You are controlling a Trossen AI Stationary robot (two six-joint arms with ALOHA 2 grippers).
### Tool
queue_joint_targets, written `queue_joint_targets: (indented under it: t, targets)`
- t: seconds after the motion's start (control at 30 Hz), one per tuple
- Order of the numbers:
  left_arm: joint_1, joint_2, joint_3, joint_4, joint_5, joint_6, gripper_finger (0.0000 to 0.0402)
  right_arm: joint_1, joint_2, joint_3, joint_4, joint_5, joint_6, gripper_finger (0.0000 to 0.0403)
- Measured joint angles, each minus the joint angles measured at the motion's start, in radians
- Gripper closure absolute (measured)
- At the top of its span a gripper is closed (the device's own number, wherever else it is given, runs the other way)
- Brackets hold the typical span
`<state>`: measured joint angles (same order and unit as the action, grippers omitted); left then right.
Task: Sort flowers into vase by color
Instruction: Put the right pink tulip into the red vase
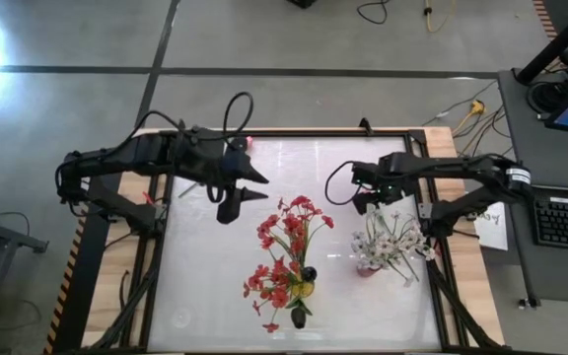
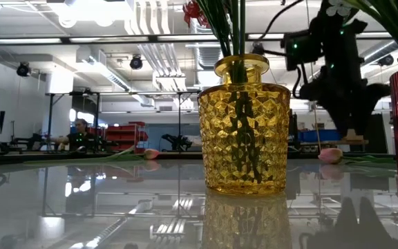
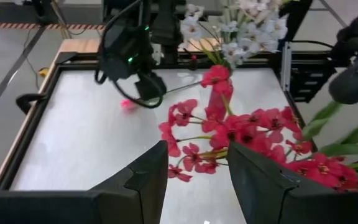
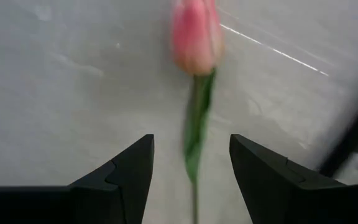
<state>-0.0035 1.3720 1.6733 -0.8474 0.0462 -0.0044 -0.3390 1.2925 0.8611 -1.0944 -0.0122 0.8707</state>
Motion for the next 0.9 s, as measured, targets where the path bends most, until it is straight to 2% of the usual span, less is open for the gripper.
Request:
queue_joint_targets:
  t: [0.2, 0.4, 0.6, 0.73, 0.9]
  targets:
    - [-0.016, 0.0, 0.0, 0.0, -0.001, 0.003, 0.0249, -0.002, 0.044, -0.073, 0.127, 0.008, -0.009, 0.02]
    - [-0.016, 0.0, 0.0, 0.001, -0.001, -0.005, 0.0249, -0.002, 0.114, -0.102, 0.173, 0.117, -0.032, 0.02]
    - [-0.016, 0.0, 0.0, 0.001, -0.001, -0.013, 0.0249, -0.004, 0.187, -0.103, 0.253, 0.081, -0.07, 0.0203]
    - [-0.016, 0.0, 0.0, 0.001, -0.001, -0.03, 0.0249, -0.003, 0.219, -0.103, 0.264, 0.07, -0.069, 0.0237]
    - [-0.016, 0.0, 0.0, 0.001, -0.001, -0.043, 0.0249, -0.004, 0.223, -0.104, 0.286, 0.087, -0.049, 0.0314]
